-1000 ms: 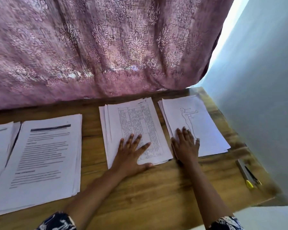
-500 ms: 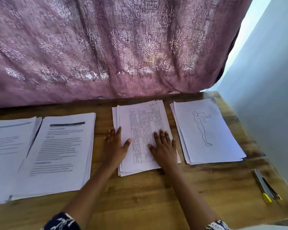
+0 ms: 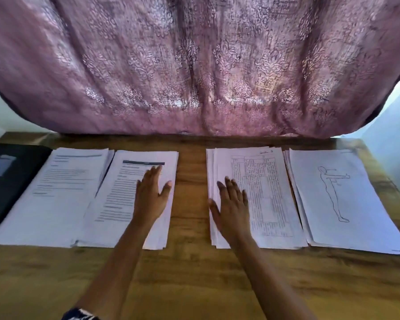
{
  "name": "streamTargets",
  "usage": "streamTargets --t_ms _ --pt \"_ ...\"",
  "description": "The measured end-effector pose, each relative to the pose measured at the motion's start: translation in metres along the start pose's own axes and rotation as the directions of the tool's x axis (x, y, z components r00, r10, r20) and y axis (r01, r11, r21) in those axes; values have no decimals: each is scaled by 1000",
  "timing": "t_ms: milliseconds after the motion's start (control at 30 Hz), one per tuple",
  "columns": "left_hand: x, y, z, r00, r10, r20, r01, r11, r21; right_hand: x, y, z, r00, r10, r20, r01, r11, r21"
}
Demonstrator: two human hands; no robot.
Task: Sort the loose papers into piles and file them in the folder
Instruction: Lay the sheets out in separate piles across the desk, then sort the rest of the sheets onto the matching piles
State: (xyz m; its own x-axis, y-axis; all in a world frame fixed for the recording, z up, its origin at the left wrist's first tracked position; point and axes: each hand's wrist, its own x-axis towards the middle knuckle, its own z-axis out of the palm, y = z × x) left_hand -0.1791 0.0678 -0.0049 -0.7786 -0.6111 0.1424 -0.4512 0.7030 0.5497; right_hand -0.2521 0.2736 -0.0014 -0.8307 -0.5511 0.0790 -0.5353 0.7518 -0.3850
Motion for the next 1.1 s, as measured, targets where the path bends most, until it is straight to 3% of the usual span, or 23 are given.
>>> streamTargets --t_ms 100,233,467,667,867,967,1033,1100 --pt "6 -66 -38 990 -129 51 112 961 254 8 -74 34 963 -197 183 195 980 29" --pt "1 -107 -38 987 -42 153 -26 910 415 11 -131 84 947 -149 284 162 987 -22" --pt "-9 -96 -29 978 -136 160 75 939 336 5 -123 88 963 -20 268 56 990 -128" --pt "1 -85 -15 977 -36 209 -30 953 302 2 -88 83 979 -19 204 52 986 -159" --pt "0 -72 -19 973 -44 224 -18 963 269 9 -80 77 976 8 219 31 985 -171" --pt "5 -82 -46 990 -8 143 -17 985 173 12 -96 67 988 -28 153 57 980 -189" --pt "7 -114 -76 999 15 -31 -10 988 156 15 -128 66 993 -75 95 93 975 -203" --pt "3 -165 -110 985 -18 -173 52 980 193 16 -175 73 975 -167 146 188 972 -142"
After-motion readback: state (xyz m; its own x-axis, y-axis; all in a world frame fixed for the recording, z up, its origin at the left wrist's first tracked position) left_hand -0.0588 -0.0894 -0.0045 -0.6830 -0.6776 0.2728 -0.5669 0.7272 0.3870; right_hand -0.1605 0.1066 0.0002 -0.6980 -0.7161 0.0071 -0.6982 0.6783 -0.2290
